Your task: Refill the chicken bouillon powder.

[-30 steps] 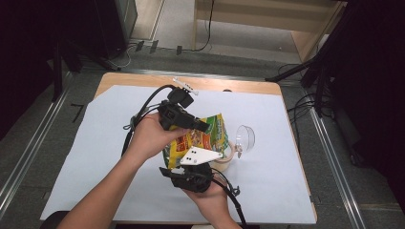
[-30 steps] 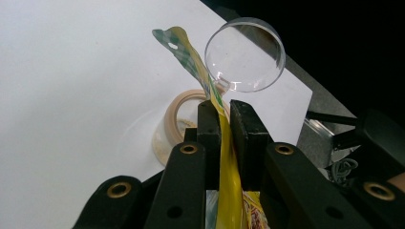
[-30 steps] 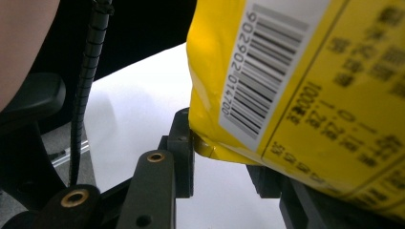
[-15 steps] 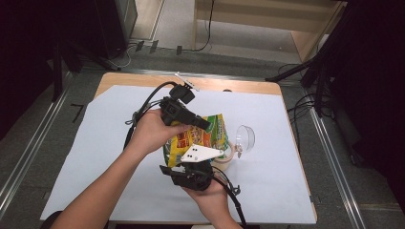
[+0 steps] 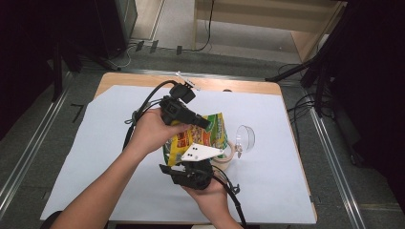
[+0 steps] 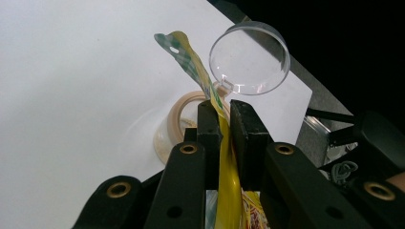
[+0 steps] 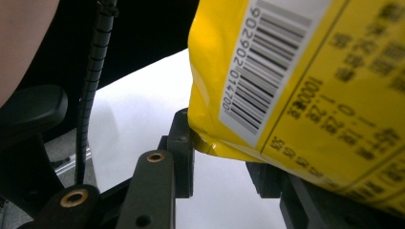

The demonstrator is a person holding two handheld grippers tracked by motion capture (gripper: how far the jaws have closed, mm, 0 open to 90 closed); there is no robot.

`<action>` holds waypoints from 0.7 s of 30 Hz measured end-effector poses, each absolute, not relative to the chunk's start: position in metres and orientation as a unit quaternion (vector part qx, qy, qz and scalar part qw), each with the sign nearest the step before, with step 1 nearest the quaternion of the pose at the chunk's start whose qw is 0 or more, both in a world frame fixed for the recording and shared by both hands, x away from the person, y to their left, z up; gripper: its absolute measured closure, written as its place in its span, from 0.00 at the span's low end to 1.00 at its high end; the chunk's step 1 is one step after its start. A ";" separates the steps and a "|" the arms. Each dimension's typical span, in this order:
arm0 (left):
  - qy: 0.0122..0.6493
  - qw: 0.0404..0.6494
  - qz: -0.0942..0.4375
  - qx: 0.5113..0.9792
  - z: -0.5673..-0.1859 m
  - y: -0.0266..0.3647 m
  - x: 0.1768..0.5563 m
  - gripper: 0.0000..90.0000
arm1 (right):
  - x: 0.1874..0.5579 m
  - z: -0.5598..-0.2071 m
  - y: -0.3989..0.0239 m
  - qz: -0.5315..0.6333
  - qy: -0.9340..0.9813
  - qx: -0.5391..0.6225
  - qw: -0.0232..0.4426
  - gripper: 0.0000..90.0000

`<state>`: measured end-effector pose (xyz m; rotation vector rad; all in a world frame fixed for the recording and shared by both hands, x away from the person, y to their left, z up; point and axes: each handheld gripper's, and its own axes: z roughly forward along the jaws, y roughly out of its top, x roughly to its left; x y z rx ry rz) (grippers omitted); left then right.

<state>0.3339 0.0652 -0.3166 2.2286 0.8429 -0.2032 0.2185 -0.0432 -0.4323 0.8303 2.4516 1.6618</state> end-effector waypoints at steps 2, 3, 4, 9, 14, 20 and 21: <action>0.330 0.367 -0.078 0.866 -0.316 0.067 0.335 0.93 | 0.220 -0.432 -0.043 0.539 0.797 0.269 0.034 0.75; 0.331 0.368 -0.077 0.865 -0.315 0.067 0.335 0.93 | 0.220 -0.432 -0.042 0.539 0.798 0.269 0.034 0.75; 0.330 0.368 -0.074 0.866 -0.315 0.068 0.336 0.93 | 0.221 -0.431 -0.042 0.538 0.798 0.268 0.037 0.75; 0.333 0.373 -0.064 0.864 -0.311 0.071 0.335 0.93 | 0.225 -0.429 -0.039 0.537 0.800 0.265 0.039 0.75; 0.336 0.373 -0.059 0.863 -0.311 0.073 0.337 0.93 | 0.229 -0.429 -0.037 0.534 0.803 0.261 0.046 0.75; 0.338 0.371 -0.058 0.863 -0.315 0.071 0.339 0.93 | 0.231 -0.432 -0.038 0.532 0.804 0.264 0.040 0.75; 0.338 0.371 -0.058 0.863 -0.316 0.071 0.339 0.93 | 0.231 -0.433 -0.038 0.532 0.804 0.264 0.040 0.75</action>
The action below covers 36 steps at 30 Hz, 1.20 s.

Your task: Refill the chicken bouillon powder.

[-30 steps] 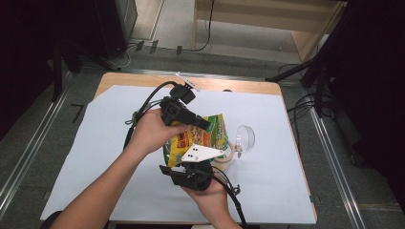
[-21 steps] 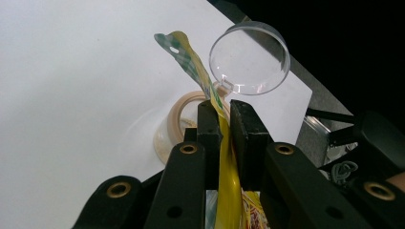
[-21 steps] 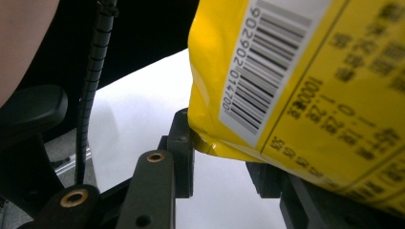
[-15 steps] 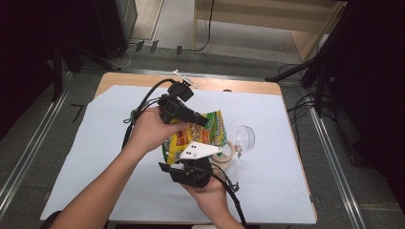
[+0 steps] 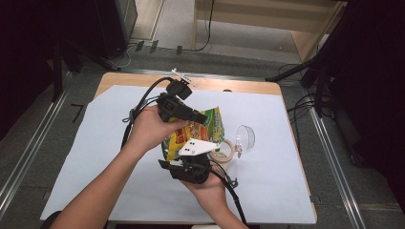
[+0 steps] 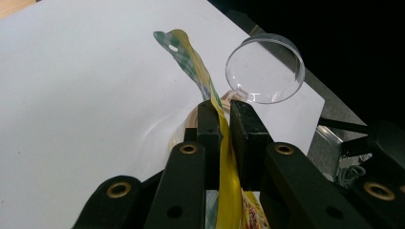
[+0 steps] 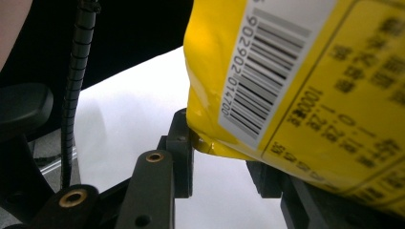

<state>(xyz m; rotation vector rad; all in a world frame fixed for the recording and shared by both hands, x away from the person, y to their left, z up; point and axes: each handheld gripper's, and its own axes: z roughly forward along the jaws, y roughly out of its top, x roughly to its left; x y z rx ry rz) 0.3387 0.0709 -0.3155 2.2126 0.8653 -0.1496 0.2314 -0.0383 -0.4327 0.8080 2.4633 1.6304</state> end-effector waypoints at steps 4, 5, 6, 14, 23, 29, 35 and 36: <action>0.337 0.374 -0.059 0.862 -0.316 0.071 0.339 0.93 | 0.232 -0.434 -0.039 0.531 0.804 0.264 0.041 0.75; 0.336 0.373 -0.057 0.863 -0.316 0.071 0.339 0.93 | 0.232 -0.434 -0.039 0.531 0.804 0.263 0.043 0.75; 0.336 0.374 -0.057 0.862 -0.316 0.071 0.338 0.93 | 0.231 -0.433 -0.039 0.531 0.804 0.264 0.042 0.75; 0.336 0.373 -0.055 0.863 -0.316 0.071 0.337 0.93 | 0.230 -0.434 -0.038 0.531 0.805 0.262 0.047 0.75; 0.334 0.374 -0.060 0.863 -0.317 0.070 0.338 0.93 | 0.230 -0.434 -0.039 0.532 0.803 0.264 0.047 0.75; 0.335 0.372 -0.058 0.864 -0.316 0.069 0.337 0.93 | 0.229 -0.434 -0.040 0.532 0.803 0.265 0.047 0.75; 0.334 0.374 -0.059 0.863 -0.316 0.069 0.337 0.93 | 0.229 -0.434 -0.040 0.532 0.803 0.264 0.048 0.75; 0.333 0.373 -0.058 0.864 -0.316 0.069 0.337 0.93 | 0.229 -0.434 -0.040 0.532 0.803 0.264 0.048 0.75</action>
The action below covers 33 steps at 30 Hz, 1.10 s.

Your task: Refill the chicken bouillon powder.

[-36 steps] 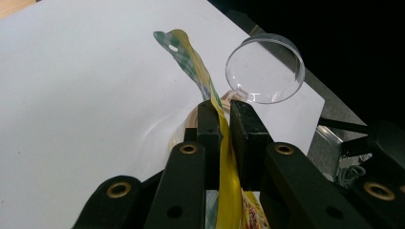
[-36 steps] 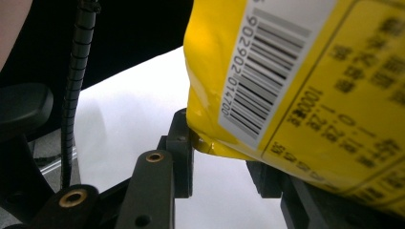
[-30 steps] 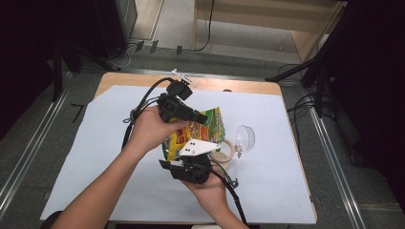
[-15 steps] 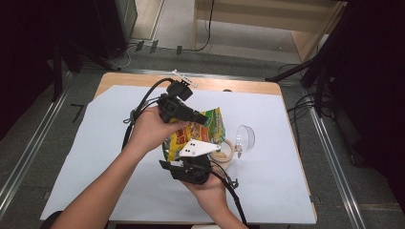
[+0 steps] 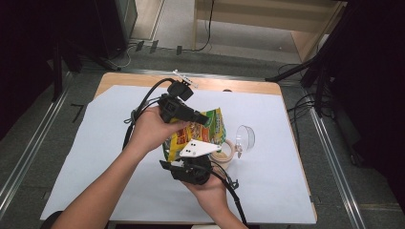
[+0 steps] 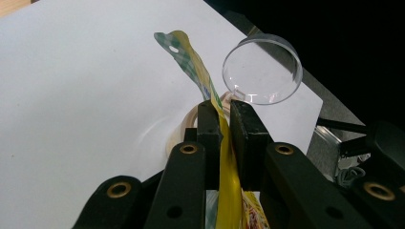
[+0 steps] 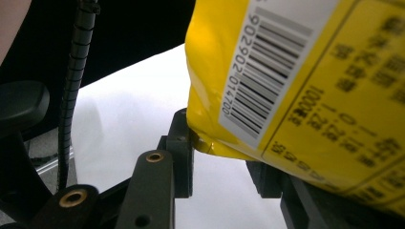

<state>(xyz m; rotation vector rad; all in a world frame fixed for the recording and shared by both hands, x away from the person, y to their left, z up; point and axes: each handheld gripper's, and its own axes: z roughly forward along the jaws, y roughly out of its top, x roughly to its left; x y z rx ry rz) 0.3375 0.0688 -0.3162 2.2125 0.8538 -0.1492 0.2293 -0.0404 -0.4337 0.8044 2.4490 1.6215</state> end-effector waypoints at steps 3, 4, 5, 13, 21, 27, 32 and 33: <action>0.333 0.376 -0.059 0.863 -0.316 0.069 0.337 0.93 | 0.229 -0.434 -0.040 0.532 0.803 0.264 0.049 0.75; 0.332 0.376 -0.059 0.863 -0.316 0.069 0.337 0.93 | 0.229 -0.433 -0.041 0.532 0.803 0.263 0.050 0.75; 0.331 0.377 -0.060 0.863 -0.316 0.069 0.337 0.93 | 0.229 -0.433 -0.041 0.532 0.803 0.263 0.050 0.75; 0.330 0.375 -0.058 0.864 -0.315 0.066 0.337 0.93 | 0.229 -0.432 -0.041 0.534 0.802 0.264 0.052 0.75; 0.330 0.371 -0.060 0.866 -0.315 0.065 0.338 0.93 | 0.229 -0.432 -0.042 0.533 0.802 0.266 0.050 0.75; 0.329 0.372 -0.061 0.866 -0.315 0.066 0.338 0.93 | 0.229 -0.432 -0.042 0.533 0.802 0.266 0.050 0.75; 0.329 0.373 -0.062 0.865 -0.315 0.065 0.338 0.93 | 0.229 -0.432 -0.042 0.533 0.801 0.266 0.051 0.75; 0.330 0.371 -0.060 0.866 -0.315 0.065 0.338 0.93 | 0.229 -0.432 -0.042 0.534 0.801 0.266 0.051 0.75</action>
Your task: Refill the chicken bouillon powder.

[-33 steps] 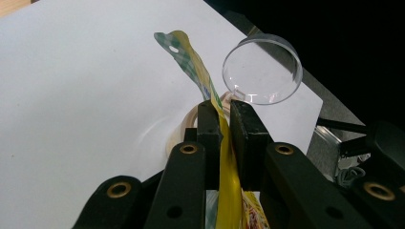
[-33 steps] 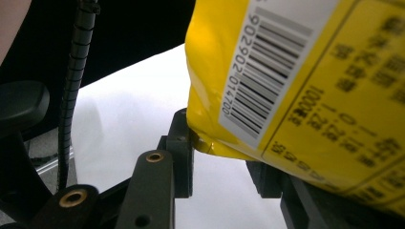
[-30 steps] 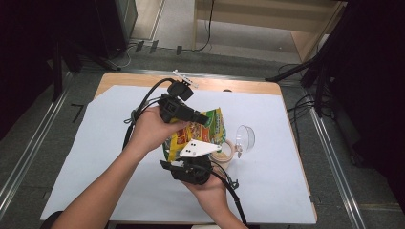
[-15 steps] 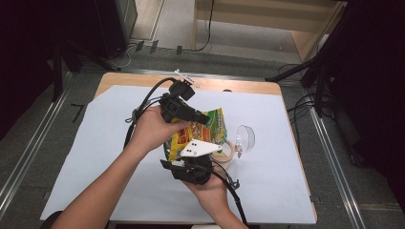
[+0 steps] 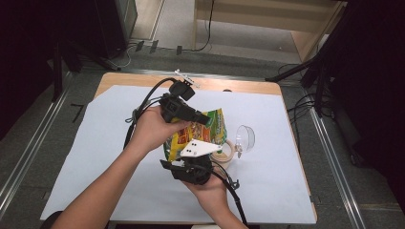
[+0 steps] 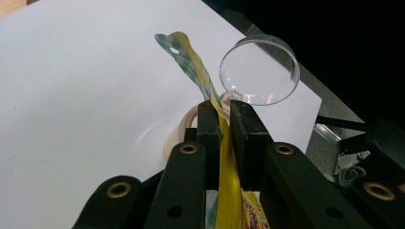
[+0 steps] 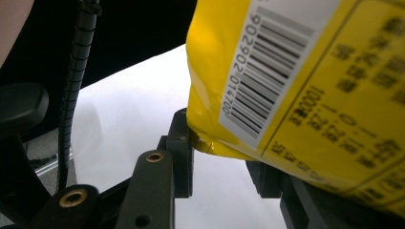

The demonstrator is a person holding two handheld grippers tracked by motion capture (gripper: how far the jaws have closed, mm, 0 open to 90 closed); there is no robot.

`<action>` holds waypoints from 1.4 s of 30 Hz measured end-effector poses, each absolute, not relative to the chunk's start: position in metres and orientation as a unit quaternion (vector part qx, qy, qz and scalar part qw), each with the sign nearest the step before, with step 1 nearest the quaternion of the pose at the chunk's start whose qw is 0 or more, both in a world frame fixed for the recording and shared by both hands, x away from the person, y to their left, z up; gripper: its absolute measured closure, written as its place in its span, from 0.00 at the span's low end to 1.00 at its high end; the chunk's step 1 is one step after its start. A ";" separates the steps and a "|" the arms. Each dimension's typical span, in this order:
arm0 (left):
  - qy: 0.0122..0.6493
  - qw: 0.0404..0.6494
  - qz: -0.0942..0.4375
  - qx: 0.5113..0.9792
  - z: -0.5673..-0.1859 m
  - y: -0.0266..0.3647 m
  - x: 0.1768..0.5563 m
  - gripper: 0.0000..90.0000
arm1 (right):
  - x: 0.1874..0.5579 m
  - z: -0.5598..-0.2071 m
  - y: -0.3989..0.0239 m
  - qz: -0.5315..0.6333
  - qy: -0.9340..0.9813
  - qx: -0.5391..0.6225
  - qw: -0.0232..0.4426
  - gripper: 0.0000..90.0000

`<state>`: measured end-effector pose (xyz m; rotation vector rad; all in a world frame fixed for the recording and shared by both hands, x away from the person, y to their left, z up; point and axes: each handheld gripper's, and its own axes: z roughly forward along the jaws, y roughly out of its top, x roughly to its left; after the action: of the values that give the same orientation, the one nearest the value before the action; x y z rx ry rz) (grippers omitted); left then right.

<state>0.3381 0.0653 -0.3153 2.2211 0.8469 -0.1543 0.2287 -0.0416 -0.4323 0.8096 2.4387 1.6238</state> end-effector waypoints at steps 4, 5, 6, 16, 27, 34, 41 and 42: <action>0.331 0.371 -0.061 0.866 -0.315 0.065 0.338 0.93 | 0.229 -0.432 -0.042 0.533 0.801 0.267 0.050 0.75; 0.331 0.371 -0.061 0.866 -0.316 0.065 0.338 0.93 | 0.229 -0.432 -0.042 0.533 0.801 0.267 0.051 0.75; 0.330 0.372 -0.062 0.865 -0.316 0.065 0.338 0.93 | 0.229 -0.433 -0.042 0.533 0.801 0.267 0.051 0.75; 0.327 0.372 -0.059 0.867 -0.315 0.064 0.337 0.93 | 0.229 -0.433 -0.042 0.533 0.801 0.268 0.052 0.75; 0.331 0.366 -0.063 0.868 -0.317 0.062 0.340 0.93 | 0.228 -0.433 -0.042 0.535 0.798 0.272 0.047 0.75; 0.325 0.362 -0.062 0.872 -0.315 0.060 0.338 0.95 | 0.227 -0.436 -0.043 0.543 0.794 0.271 0.044 0.76; 0.322 0.360 -0.054 0.874 -0.314 0.058 0.336 0.97 | 0.226 -0.436 -0.044 0.544 0.792 0.273 0.045 0.77; 0.322 0.359 -0.052 0.875 -0.313 0.059 0.336 0.97 | 0.226 -0.436 -0.044 0.544 0.793 0.273 0.045 0.77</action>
<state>0.3360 0.0585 -0.3132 2.2564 0.8298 -0.1353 0.2260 -0.0436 -0.4356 0.8331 2.4216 1.6612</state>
